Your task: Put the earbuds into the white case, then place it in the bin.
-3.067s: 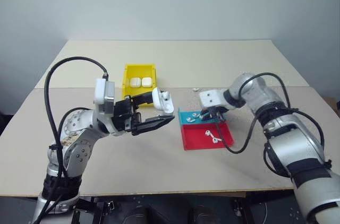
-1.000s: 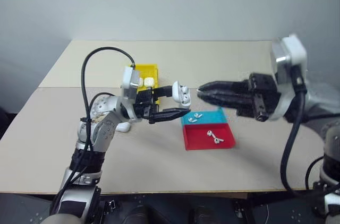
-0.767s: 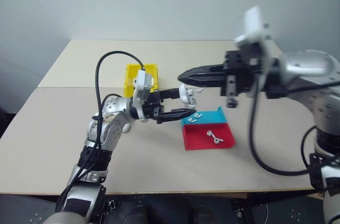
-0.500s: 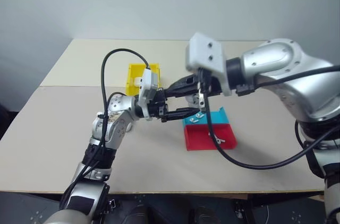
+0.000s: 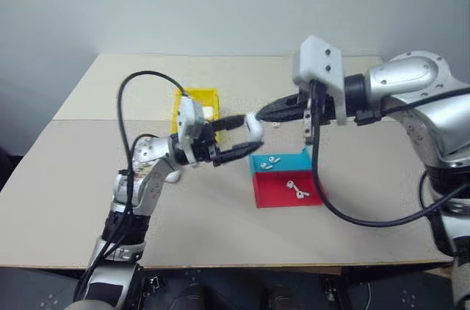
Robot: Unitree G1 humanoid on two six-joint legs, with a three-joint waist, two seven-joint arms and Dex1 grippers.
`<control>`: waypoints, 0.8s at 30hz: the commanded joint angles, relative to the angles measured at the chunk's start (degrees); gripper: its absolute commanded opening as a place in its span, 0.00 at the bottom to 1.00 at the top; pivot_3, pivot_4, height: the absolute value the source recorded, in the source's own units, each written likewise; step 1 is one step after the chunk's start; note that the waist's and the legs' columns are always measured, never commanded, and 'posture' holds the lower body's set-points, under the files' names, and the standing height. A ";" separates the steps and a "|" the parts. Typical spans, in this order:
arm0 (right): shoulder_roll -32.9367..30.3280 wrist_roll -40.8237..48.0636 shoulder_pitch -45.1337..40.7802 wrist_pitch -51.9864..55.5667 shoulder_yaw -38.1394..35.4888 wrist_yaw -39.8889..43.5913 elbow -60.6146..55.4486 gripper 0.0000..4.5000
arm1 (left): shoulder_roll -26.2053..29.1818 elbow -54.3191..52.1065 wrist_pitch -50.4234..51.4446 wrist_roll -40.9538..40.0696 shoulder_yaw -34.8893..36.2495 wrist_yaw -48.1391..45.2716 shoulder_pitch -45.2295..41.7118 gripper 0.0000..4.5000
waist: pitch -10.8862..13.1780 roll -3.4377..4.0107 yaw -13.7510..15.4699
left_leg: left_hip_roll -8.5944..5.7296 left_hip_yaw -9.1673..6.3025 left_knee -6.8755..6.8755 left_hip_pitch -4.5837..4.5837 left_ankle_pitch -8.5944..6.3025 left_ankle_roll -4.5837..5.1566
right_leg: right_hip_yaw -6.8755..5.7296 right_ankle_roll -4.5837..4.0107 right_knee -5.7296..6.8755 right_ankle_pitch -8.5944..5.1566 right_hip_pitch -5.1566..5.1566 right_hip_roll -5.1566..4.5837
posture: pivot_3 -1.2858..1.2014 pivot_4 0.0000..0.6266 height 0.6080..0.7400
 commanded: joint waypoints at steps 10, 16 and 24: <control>4.49 7.61 16.00 5.13 -17.32 -14.90 -6.19 0.01 | -3.45 28.94 2.62 18.74 6.73 41.99 -20.11 0.63 | -0.03 -0.07 1.32 | -0.17 -0.08 0.02 -0.18 0.00 0.00 | -0.17 0.14 -0.13 0.09 0.00 -0.17 | 0.52 0.24 1.00; 4.64 8.12 18.24 5.26 -16.59 -17.51 -9.49 0.01 | -6.22 45.18 -5.55 22.78 4.25 41.89 -26.27 0.63 | -0.02 -0.08 1.12 | -0.20 -0.07 0.04 -0.23 0.02 -0.03 | -0.21 0.18 -0.22 0.10 0.04 -0.17 | 0.52 0.24 1.00; 0.76 3.08 21.26 4.17 -11.24 -18.47 -11.96 0.00 | -5.42 48.55 -5.31 24.75 4.19 43.92 -26.17 1.00 | -0.01 -0.09 0.09 | -0.18 -0.10 0.03 -0.22 0.01 0.00 | -0.20 0.18 -0.17 0.10 -0.01 -0.17 | 0.52 0.24 1.00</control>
